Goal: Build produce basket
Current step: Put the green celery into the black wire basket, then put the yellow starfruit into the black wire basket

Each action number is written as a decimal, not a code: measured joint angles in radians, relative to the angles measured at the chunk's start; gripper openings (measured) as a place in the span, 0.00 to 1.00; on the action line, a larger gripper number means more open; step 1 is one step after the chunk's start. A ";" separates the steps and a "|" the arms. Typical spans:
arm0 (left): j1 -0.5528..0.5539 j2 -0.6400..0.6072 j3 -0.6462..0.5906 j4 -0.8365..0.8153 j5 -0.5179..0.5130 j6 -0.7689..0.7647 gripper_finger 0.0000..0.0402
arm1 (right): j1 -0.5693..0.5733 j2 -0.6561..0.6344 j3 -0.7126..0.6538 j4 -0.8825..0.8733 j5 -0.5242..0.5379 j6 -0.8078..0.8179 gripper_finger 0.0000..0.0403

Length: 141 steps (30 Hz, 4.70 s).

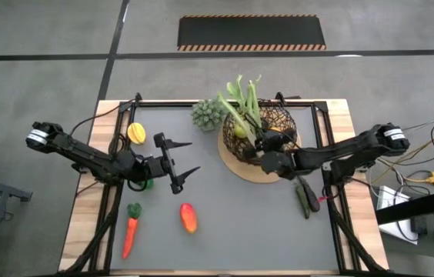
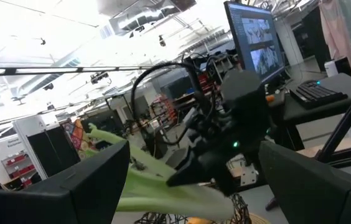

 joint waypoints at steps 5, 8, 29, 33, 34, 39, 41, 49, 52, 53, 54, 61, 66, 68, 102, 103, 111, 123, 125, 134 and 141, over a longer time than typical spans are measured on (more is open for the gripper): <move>0.000 0.000 -0.001 0.000 0.000 0.001 0.84 | -0.037 0.074 -0.003 0.083 -0.002 0.000 0.17; 0.000 0.000 -0.001 0.000 -0.003 0.017 0.84 | -0.053 0.125 0.002 0.101 -0.002 0.000 0.17; 0.000 0.000 -0.005 0.000 -0.007 0.018 0.84 | -0.066 0.220 0.003 0.161 -0.057 0.020 0.32; 0.000 0.000 -0.005 0.000 -0.008 0.018 0.84 | -0.066 0.219 0.003 0.160 -0.061 0.011 0.42; 0.000 0.000 -0.005 0.000 -0.008 0.018 0.84 | -0.066 0.216 0.003 0.159 -0.062 0.002 0.44; 0.000 0.000 -0.005 0.000 -0.008 0.018 0.84 | -0.061 0.190 0.003 0.160 -0.092 -0.060 0.51; 0.000 0.000 -0.006 0.000 -0.008 0.018 0.84 | -0.061 0.171 0.003 0.158 -0.118 -0.080 0.52; 0.000 0.000 -0.007 -0.025 -0.009 0.017 0.84 | -0.061 0.019 0.003 0.122 -0.455 -0.232 0.43; 0.000 0.000 -0.007 -0.030 -0.028 0.016 0.84 | -0.053 -0.046 0.003 0.092 -0.652 -0.287 0.37; 0.000 0.000 -0.007 -0.030 -0.032 0.016 0.84 | -0.048 -0.068 0.003 0.076 -0.704 -0.299 0.35; 0.000 0.000 -0.007 -0.029 -0.046 0.015 0.84 | -0.041 -0.086 0.003 0.064 -0.750 -0.313 0.33; 0.002 0.000 -0.007 -0.029 -0.118 -0.042 0.84 | 0.048 -0.183 -0.025 -0.049 -0.966 -0.434 0.20; 0.002 0.003 -0.007 -0.057 -0.302 -0.152 0.84 | 0.121 -0.229 -0.093 -0.051 -1.006 -0.489 0.12; 0.003 0.010 -0.007 -0.113 -0.445 -0.262 0.84 | 0.136 -0.245 -0.124 -0.045 -1.004 -0.498 0.09; 0.765 0.051 0.094 -1.601 -0.159 -1.582 0.84 | 0.140 -0.409 -0.331 0.099 -1.004 -0.619 0.02; 0.790 0.057 0.093 -1.612 -0.157 -1.582 0.83 | 0.140 -0.409 -0.331 0.099 -1.004 -0.619 0.02; 0.899 0.145 0.100 -1.624 -0.088 -1.555 0.74 | 0.140 -0.409 -0.344 0.097 -1.003 -0.635 0.02; 0.904 0.205 0.229 -1.846 -0.097 -1.592 0.71 | 0.140 -0.409 -0.351 0.070 -0.996 -0.645 0.02; 0.913 0.204 0.236 -1.894 -0.126 -1.631 0.71 | 0.140 -0.409 -0.353 0.068 -0.996 -0.647 0.02; 0.983 0.268 0.215 -1.902 -0.131 -1.661 0.71 | 0.140 -0.409 -0.353 0.049 -0.995 -0.688 0.02; 0.985 0.375 0.215 -1.831 -0.129 -1.660 0.71 | 0.140 -0.409 -0.352 0.046 -0.995 -0.688 0.02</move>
